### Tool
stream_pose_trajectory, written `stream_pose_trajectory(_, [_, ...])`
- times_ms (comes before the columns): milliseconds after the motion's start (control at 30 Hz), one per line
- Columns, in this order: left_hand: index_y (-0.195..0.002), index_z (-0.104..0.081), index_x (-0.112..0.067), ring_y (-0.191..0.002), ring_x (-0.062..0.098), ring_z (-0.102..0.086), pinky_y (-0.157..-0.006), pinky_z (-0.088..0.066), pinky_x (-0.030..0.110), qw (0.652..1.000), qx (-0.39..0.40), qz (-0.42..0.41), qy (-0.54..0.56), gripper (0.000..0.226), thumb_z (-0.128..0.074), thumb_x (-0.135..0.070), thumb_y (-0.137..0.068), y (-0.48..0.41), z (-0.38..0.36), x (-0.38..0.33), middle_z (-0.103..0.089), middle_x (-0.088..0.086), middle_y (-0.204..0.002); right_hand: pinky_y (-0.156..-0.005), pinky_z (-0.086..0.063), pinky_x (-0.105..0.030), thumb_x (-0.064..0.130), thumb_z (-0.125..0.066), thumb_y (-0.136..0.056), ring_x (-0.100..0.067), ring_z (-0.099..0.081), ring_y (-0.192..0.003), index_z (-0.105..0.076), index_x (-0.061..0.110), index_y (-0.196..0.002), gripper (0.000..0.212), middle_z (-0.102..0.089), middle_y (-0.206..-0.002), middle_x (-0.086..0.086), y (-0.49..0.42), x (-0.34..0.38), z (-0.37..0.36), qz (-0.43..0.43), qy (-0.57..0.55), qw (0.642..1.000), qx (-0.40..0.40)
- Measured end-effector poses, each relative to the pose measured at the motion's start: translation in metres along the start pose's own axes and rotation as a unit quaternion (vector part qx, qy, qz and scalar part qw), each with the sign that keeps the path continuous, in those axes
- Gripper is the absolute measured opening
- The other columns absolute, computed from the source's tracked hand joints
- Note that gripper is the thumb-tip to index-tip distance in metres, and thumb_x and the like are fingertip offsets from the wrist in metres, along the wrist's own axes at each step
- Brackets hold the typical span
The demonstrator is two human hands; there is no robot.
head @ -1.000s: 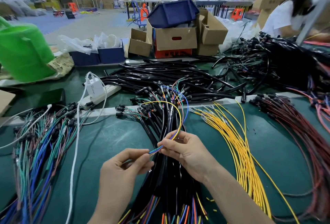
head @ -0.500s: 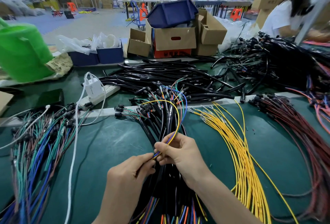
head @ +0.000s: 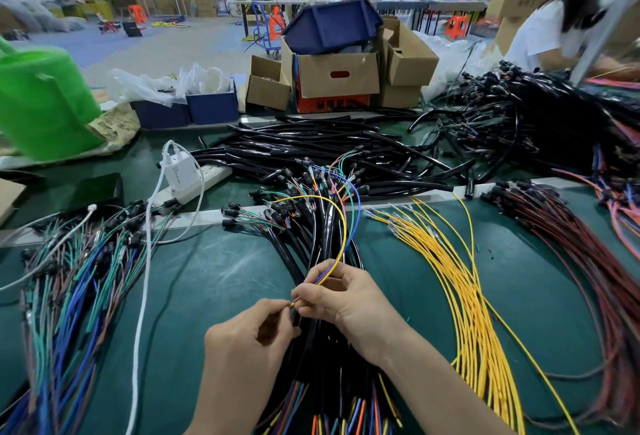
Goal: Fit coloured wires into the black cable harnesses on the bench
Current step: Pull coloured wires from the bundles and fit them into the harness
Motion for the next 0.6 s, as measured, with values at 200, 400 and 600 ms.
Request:
stream_pose_trajectory(200, [-0.074,-0.075,-0.026,-0.059,0.005,-0.070,-0.061,-0.053,0.012,0.988,-0.029,0.096,0.119,0.033,-0.068,0.006,-0.079,0.003,-0.003,0.002,-0.071,-0.009,-0.063,-0.058,-0.054,-0.019,-0.010,-0.063,-0.081,-0.013,-0.064,-0.059,-0.056,0.002,-0.080,0.014,-0.064,-0.069,-0.011,0.000,0.000,0.004,-0.012,-0.056,0.998,0.006])
stream_pose_trajectory(400, [-0.087,-0.079,-0.019,-0.077,0.021,-0.073,-0.064,-0.056,0.020,0.836,0.112,0.287,0.455,0.023,-0.061,-0.017,-0.072,-0.007,0.000,0.000,-0.073,0.018,-0.086,-0.057,-0.053,-0.014,-0.005,-0.059,-0.083,-0.010,-0.063,-0.059,-0.056,0.004,-0.078,0.012,-0.065,-0.070,-0.008,0.000,0.005,0.014,-0.061,-0.126,0.990,0.029])
stream_pose_trajectory(600, [-0.083,-0.078,-0.010,-0.058,0.013,-0.067,-0.055,-0.055,0.019,0.787,0.164,0.329,0.494,0.022,-0.063,-0.012,-0.067,-0.013,-0.002,0.000,-0.071,0.014,-0.072,-0.059,-0.053,-0.013,0.001,-0.064,-0.078,-0.008,-0.063,-0.061,-0.057,0.004,-0.080,0.007,-0.062,-0.070,-0.004,0.002,0.007,0.016,-0.069,-0.117,0.988,0.076])
Point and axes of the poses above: each hand's wrist, its own y-axis away from the middle knuckle, its own z-axis out of the back of the hand, x = y × z, the point moved 2 cm from there along -y, towards the middle knuckle
